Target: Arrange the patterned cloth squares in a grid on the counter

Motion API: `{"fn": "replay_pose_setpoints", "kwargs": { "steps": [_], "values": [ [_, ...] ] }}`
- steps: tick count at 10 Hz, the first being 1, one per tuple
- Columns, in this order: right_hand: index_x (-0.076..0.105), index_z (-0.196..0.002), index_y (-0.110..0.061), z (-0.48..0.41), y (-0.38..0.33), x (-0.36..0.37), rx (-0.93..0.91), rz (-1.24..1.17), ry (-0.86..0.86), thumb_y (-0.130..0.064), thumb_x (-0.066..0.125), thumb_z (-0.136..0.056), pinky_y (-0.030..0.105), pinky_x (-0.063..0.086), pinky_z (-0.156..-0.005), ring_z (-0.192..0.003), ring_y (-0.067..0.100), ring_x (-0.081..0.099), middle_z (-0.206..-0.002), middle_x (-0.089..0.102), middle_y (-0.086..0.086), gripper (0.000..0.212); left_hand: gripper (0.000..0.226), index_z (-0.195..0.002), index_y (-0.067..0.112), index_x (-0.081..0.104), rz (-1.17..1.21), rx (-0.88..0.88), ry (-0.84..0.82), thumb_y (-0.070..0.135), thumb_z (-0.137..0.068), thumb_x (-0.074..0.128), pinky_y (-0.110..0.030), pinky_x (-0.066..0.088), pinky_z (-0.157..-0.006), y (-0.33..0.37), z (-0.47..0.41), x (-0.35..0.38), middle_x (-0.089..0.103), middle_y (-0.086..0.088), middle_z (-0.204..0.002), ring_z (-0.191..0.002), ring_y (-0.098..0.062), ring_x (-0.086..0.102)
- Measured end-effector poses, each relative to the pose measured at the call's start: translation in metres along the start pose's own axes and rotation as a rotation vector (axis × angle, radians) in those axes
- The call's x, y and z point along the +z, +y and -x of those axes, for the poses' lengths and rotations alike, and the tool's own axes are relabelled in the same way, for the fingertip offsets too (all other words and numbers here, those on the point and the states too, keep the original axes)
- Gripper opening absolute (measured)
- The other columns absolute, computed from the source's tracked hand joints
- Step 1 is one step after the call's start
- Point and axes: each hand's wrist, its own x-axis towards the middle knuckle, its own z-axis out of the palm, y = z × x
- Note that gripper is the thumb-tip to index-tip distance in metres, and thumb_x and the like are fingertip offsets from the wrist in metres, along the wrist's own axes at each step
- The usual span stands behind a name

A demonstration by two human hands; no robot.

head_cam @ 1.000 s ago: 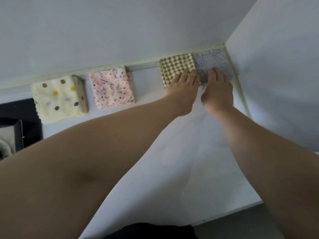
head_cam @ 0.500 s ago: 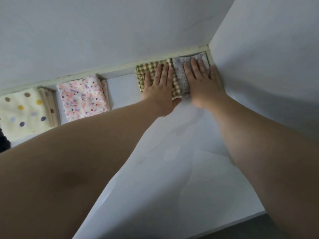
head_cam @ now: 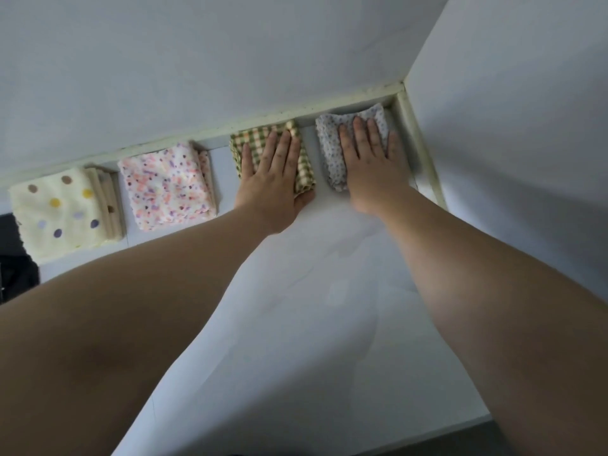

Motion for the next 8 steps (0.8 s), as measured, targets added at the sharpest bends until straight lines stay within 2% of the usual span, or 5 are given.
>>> {"fn": "replay_pose_setpoints", "kwargs": {
  "steps": [4,5,6,7,8],
  "values": [
    [-0.023,-0.157,-0.017,-0.006,-0.018,-0.003,-0.013,0.000,-0.052,-0.025,0.056,-0.095,0.056,-0.008,-0.123,-0.153,0.031,-0.022,-0.166,-0.025,0.010,0.101,0.086,-0.159,0.013,-0.017,-0.014,0.016,-0.022,0.070,-0.098,0.006,-0.061,0.000,-0.122,-0.012,0.010,0.001,-0.017,-0.004,-0.169,-0.155,-0.024,-0.016],
    [-0.023,-0.157,-0.018,-0.005,-0.018,-0.005,-0.013,-0.006,-0.054,-0.025,0.055,-0.096,0.057,-0.009,-0.123,-0.153,0.030,-0.023,-0.166,-0.026,0.008,0.099,0.088,-0.158,0.013,-0.018,0.009,0.002,-0.065,0.070,-0.098,0.011,-0.061,-0.003,-0.122,-0.011,0.007,-0.004,-0.019,-0.004,-0.168,-0.154,-0.024,-0.019],
    [-0.023,-0.158,-0.020,-0.004,-0.016,-0.010,-0.023,0.018,-0.059,-0.028,0.057,-0.095,0.060,-0.010,-0.122,-0.153,0.030,-0.024,-0.166,-0.026,0.008,0.102,0.097,-0.157,0.011,-0.022,0.013,0.011,-0.130,0.068,-0.097,0.028,-0.060,-0.008,-0.122,-0.011,0.005,-0.018,-0.023,-0.005,-0.167,-0.153,-0.024,-0.023],
    [-0.019,-0.159,-0.017,0.008,-0.021,-0.028,0.006,-0.054,0.022,-0.023,0.059,-0.092,0.058,-0.009,-0.123,-0.153,0.029,-0.024,-0.167,-0.023,0.009,0.103,0.099,-0.156,0.007,-0.023,0.007,0.053,-0.123,0.061,-0.098,0.036,-0.057,-0.008,-0.123,-0.008,0.016,-0.041,-0.026,-0.008,-0.166,-0.152,-0.026,-0.026],
    [-0.004,-0.162,-0.012,0.038,-0.042,-0.035,-0.010,-0.199,0.186,-0.004,0.051,-0.086,0.049,-0.008,-0.125,-0.156,0.024,-0.015,-0.170,-0.009,0.007,0.094,0.093,-0.156,0.007,-0.022,0.045,0.052,-0.063,0.050,-0.101,0.039,-0.052,-0.010,-0.124,-0.007,0.047,-0.046,-0.025,-0.008,-0.166,-0.152,-0.025,-0.027]
  ]
}}
